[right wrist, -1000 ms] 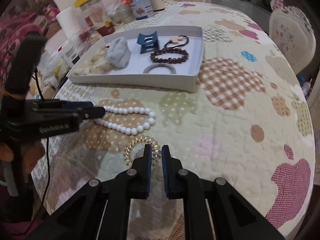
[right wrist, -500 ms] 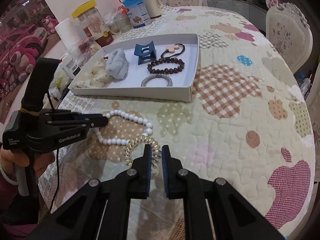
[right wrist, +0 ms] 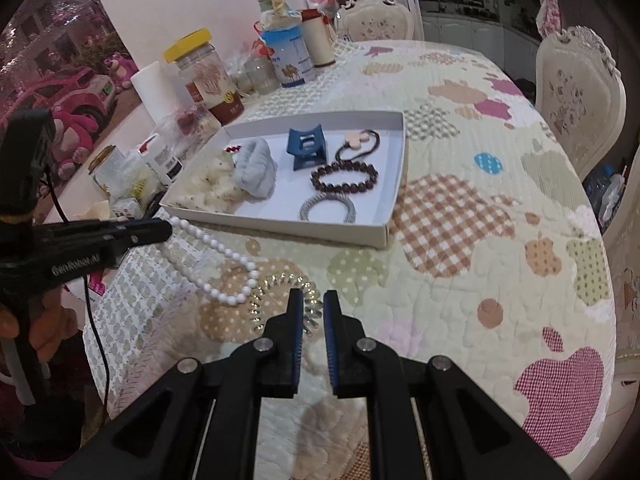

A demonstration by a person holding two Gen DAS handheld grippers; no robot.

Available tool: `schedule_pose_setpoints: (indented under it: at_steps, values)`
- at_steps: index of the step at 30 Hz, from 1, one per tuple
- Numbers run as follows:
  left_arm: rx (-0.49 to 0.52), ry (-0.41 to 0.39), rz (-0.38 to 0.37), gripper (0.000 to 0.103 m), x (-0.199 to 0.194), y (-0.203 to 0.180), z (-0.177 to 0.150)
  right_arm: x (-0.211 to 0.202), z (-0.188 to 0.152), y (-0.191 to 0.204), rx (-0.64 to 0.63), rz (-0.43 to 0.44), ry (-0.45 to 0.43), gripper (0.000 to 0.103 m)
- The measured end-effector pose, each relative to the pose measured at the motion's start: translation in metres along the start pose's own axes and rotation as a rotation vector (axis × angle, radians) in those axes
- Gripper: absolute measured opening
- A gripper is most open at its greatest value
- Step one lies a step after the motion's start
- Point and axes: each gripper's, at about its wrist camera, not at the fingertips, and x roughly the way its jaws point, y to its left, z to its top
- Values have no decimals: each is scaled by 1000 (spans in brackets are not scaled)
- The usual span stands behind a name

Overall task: Organize jewelry
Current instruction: 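Grasp the white pearl strand with the left tool while the right tool grasps the gold coil hair tie, then carry the pearl strand and gold coil over the white tray with both tools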

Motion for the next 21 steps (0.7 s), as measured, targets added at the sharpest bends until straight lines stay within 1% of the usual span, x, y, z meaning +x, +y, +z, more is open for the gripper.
schedule_pose_setpoints:
  at_steps: [6,11,16,21]
  values:
    - [-34,-65,72,8,-26,14,9,-10,9,10,-39,19,-31,10]
    - [-64,-102,113,8,-39,27,17,-14,17,16,-63,25,-42,10]
    - [-69,-124,137,8,-46,32,26,-14,21,18,-68,35,-45,10]
    - [-63,-127,153,8,-47,34,35,-10,24,20,-73,41,-40,10]
